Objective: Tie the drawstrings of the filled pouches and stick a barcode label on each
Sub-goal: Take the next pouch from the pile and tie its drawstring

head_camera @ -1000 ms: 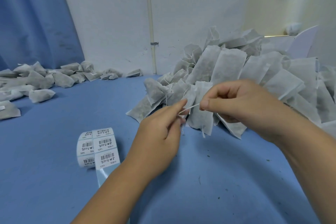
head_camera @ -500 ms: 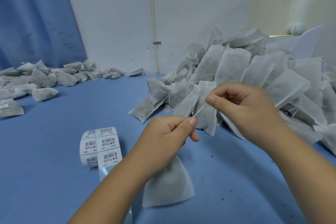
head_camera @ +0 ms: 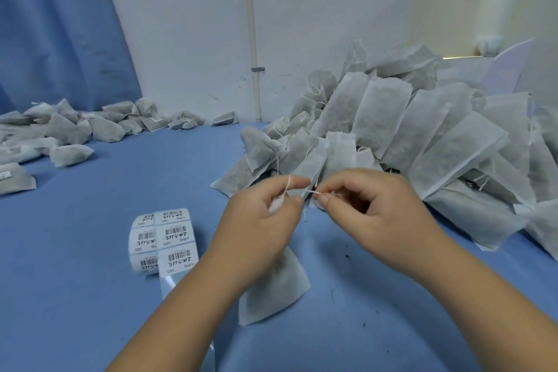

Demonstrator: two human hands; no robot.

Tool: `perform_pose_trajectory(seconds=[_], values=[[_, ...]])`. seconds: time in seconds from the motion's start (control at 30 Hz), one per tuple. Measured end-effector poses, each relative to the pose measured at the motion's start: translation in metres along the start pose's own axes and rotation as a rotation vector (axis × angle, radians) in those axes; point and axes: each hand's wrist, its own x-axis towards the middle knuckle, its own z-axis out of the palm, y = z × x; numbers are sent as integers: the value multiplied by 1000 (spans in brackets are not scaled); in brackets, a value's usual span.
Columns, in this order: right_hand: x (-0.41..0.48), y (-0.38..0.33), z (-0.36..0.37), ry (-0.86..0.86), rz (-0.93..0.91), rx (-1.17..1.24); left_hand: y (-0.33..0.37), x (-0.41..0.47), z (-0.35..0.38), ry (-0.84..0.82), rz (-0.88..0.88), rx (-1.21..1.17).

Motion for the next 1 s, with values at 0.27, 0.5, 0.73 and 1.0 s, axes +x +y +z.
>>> perform_pose_trajectory(seconds=[0.27,0.5,0.73,1.0], values=[[0,-8,-14,-54,-122,-31,1,-6,6,-117,129,285],[1,-2,-15,-16,19,194,14,-11,1,-223,33,-1],[0,-7,-11,-93,80,346,23,-8,-3,-139,-170,-235],[0,-7,-15,-34,79,253,23,-10,-4,-294,-159,-138]])
